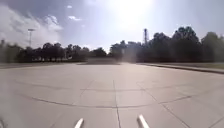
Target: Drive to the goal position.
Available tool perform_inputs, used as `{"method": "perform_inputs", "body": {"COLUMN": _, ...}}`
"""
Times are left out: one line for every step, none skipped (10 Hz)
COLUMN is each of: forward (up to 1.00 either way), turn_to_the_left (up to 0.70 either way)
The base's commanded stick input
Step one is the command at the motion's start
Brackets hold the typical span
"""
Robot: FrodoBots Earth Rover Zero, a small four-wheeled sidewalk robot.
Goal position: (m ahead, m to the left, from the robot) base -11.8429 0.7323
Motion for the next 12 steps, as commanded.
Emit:
{"method": "perform_inputs", "body": {"forward": 0.7, "turn_to_the_left": 0.0}}
{"method": "perform_inputs", "body": {"forward": 0.7, "turn_to_the_left": 0.0}}
{"method": "perform_inputs", "body": {"forward": 0.7, "turn_to_the_left": 0.0}}
{"method": "perform_inputs", "body": {"forward": 0.7, "turn_to_the_left": 0.0}}
{"method": "perform_inputs", "body": {"forward": 0.7, "turn_to_the_left": 0.0}}
{"method": "perform_inputs", "body": {"forward": 0.7, "turn_to_the_left": 0.0}}
{"method": "perform_inputs", "body": {"forward": 0.7, "turn_to_the_left": 0.0}}
{"method": "perform_inputs", "body": {"forward": 0.7, "turn_to_the_left": 0.0}}
{"method": "perform_inputs", "body": {"forward": 0.7, "turn_to_the_left": 0.0}}
{"method": "perform_inputs", "body": {"forward": 0.7, "turn_to_the_left": 0.0}}
{"method": "perform_inputs", "body": {"forward": 0.7, "turn_to_the_left": 0.0}}
{"method": "perform_inputs", "body": {"forward": 0.7, "turn_to_the_left": 0.0}}
